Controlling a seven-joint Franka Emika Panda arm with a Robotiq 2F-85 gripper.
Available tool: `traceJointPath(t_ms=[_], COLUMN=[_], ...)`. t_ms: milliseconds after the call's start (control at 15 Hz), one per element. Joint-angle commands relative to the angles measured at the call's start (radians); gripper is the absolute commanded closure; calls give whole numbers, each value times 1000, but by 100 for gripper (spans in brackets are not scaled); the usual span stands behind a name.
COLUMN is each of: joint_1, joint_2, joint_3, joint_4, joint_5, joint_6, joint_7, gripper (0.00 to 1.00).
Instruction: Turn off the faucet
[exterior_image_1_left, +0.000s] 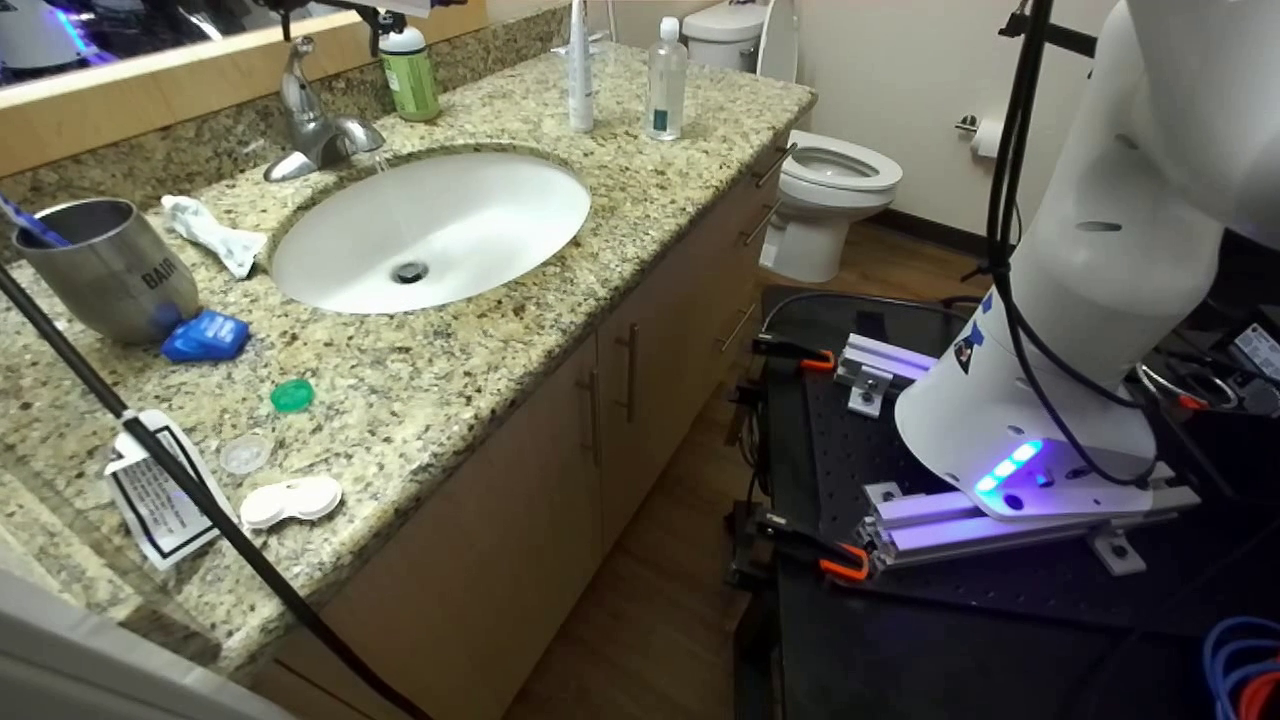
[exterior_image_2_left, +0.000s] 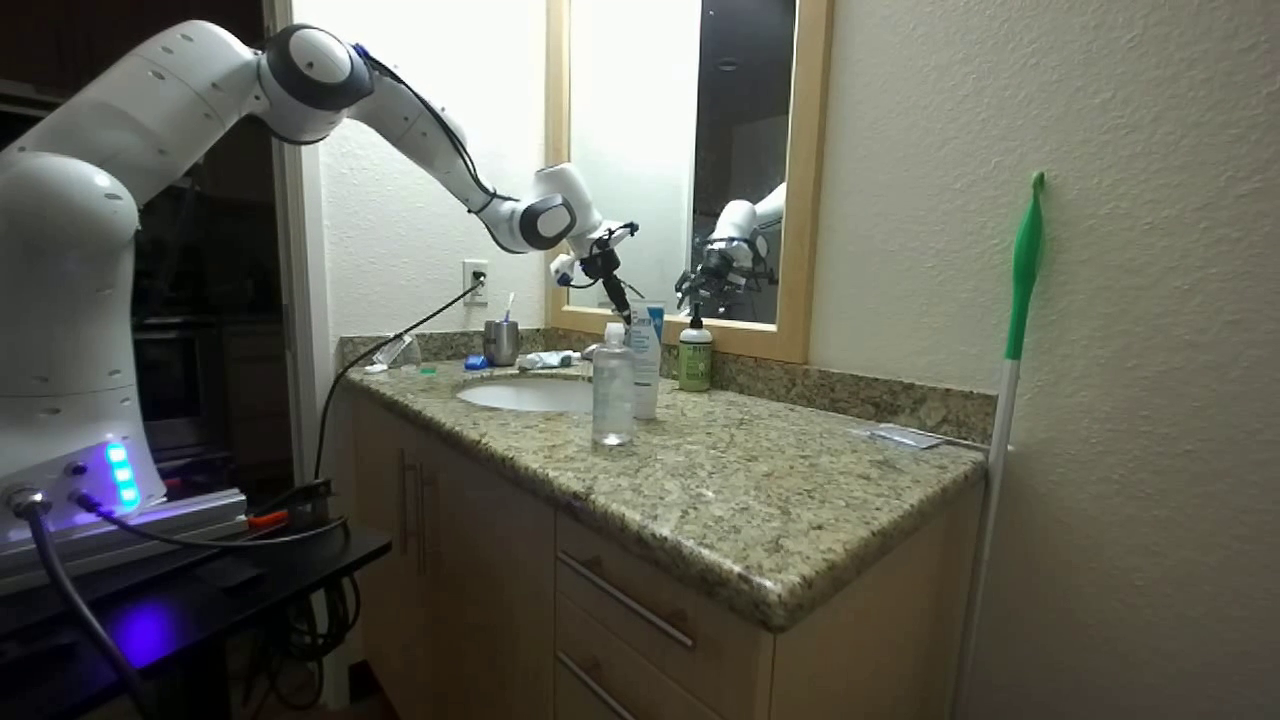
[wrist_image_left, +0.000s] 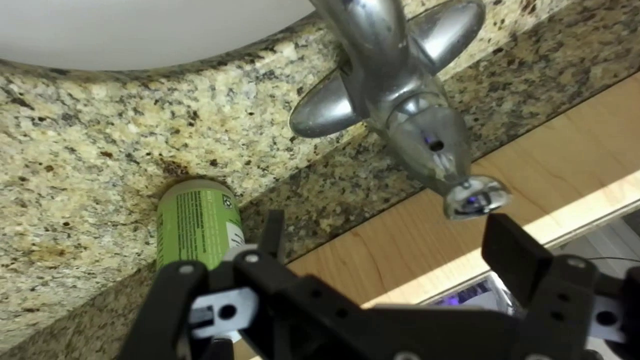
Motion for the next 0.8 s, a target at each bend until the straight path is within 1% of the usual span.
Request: traceJointPath(t_ms=[0,267,400,467,533,733], joint_1=[-3,-3,-6,-17,-49,-101], joint_2=[5,10,16,14,10,6], joint_3=[-2,-6,-1,9,31,75], joint_4=[3,4,1,-4,-17,-19], joint_5=[0,-1,1,7,23,56], joint_6=[-2,-1,-40,-55,-57,-108], joint_7=[-2,-2,-3,-14,-48,-92], gripper=[0,0,0,0,0,0])
